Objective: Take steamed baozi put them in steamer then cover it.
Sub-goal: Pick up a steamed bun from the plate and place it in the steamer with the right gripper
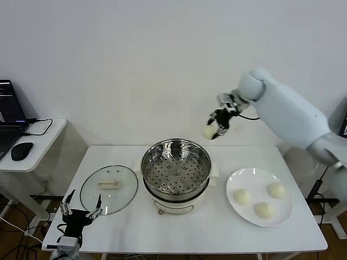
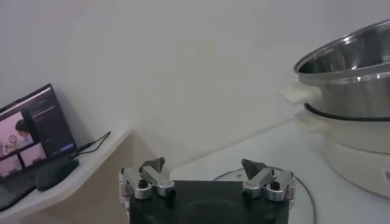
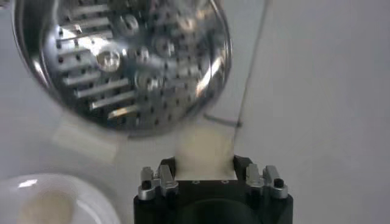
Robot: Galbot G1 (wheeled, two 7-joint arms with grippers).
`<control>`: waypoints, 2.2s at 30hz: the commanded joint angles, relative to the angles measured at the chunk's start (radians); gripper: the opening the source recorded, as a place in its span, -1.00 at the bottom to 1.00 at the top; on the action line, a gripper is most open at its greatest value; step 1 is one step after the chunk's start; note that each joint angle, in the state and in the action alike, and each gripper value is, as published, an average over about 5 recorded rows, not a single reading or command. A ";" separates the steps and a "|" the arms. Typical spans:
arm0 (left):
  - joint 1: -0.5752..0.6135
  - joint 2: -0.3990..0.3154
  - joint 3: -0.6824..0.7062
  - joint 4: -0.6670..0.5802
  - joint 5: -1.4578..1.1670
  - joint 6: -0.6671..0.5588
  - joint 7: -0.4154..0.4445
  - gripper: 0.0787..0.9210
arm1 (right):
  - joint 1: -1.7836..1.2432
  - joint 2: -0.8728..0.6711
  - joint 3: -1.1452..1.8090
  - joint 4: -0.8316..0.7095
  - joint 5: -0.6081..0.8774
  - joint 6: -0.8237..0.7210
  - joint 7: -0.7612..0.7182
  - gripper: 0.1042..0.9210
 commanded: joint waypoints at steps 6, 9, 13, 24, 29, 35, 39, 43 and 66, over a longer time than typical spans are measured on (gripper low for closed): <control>0.008 -0.004 -0.005 0.008 0.009 -0.005 -0.005 0.77 | 0.042 0.128 -0.136 0.007 -0.053 0.475 0.071 0.16; 0.010 -0.007 -0.006 0.011 0.013 -0.006 -0.006 0.77 | 0.032 0.129 -0.153 0.010 -0.107 0.526 0.106 0.16; 0.010 -0.011 -0.007 0.016 0.019 -0.008 -0.006 0.77 | 0.028 0.127 -0.184 0.015 -0.154 0.590 0.155 0.16; 0.002 -0.021 0.003 0.030 0.035 -0.008 -0.003 0.77 | 0.013 0.135 -0.215 0.009 -0.281 0.681 0.224 0.18; 0.006 -0.022 -0.002 0.020 0.029 -0.005 0.001 0.77 | -0.018 0.142 -0.203 -0.013 -0.303 0.668 0.244 0.18; 0.008 -0.026 0.001 0.012 0.019 -0.001 0.006 0.77 | -0.046 0.144 -0.185 -0.036 -0.343 0.646 0.258 0.18; 0.006 -0.028 0.006 0.020 0.019 -0.002 0.005 0.77 | -0.066 0.148 -0.166 -0.048 -0.376 0.636 0.266 0.18; 0.005 -0.028 0.008 0.025 0.019 -0.002 0.004 0.77 | -0.083 0.154 -0.153 -0.058 -0.390 0.626 0.279 0.18; 0.002 -0.034 0.016 0.045 0.017 -0.004 -0.001 0.77 | -0.112 0.177 -0.127 -0.085 -0.392 0.550 0.280 0.61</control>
